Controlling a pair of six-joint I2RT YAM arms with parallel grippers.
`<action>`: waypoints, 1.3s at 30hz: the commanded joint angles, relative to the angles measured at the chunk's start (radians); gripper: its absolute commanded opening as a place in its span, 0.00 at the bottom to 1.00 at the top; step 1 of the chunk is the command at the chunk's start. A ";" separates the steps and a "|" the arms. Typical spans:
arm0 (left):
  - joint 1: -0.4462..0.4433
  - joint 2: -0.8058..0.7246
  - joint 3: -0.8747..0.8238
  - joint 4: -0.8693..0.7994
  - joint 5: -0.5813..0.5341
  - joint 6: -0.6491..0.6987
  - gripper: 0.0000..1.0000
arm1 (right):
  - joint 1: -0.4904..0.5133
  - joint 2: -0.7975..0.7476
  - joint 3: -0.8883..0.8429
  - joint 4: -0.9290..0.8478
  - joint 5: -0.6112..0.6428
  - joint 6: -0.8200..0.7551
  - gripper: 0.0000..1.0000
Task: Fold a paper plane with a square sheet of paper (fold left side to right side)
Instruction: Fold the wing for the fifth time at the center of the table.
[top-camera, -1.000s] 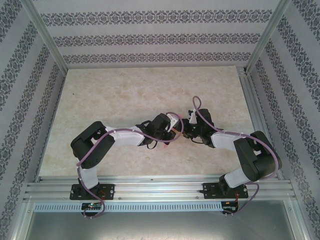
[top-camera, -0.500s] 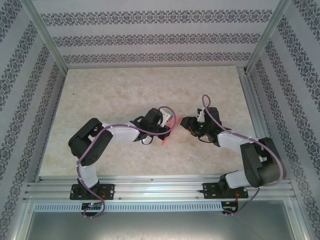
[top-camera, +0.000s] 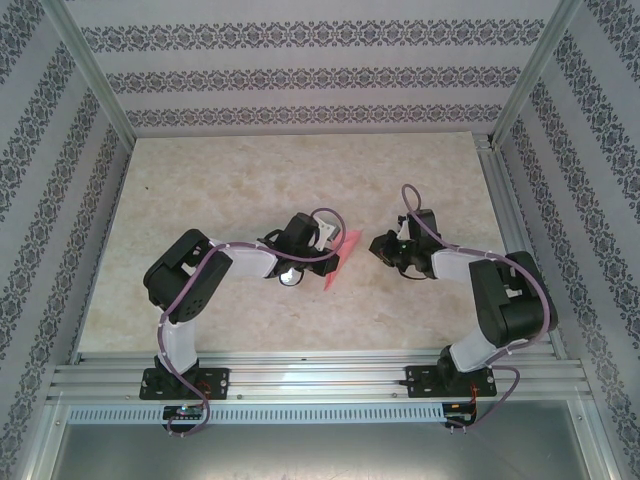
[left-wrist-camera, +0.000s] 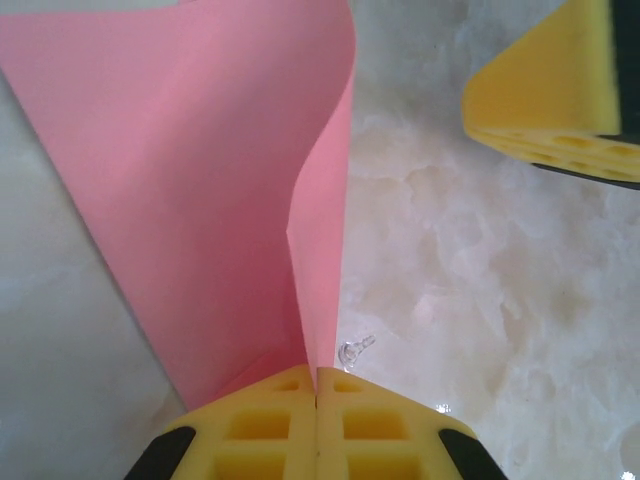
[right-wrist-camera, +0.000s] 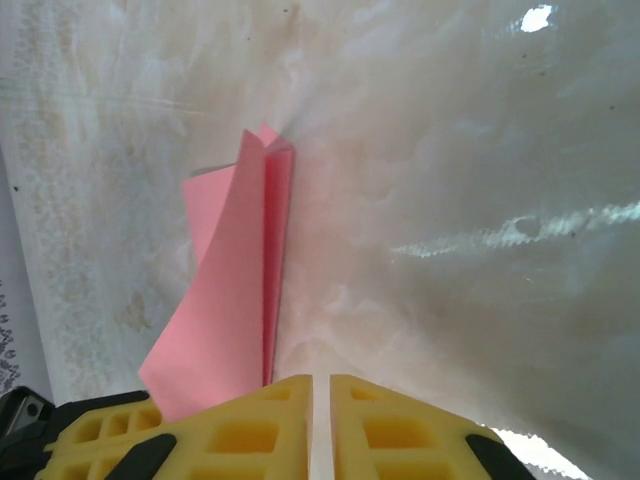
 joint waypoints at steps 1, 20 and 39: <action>0.018 0.000 0.000 0.047 0.012 -0.028 0.04 | 0.002 0.059 0.047 0.078 -0.002 0.026 0.12; 0.060 -0.023 -0.078 0.142 0.011 -0.139 0.00 | 0.067 0.155 0.189 0.086 -0.017 0.017 0.21; 0.082 -0.023 -0.092 0.207 0.106 -0.169 0.02 | 0.123 0.223 0.215 0.087 -0.042 0.026 0.20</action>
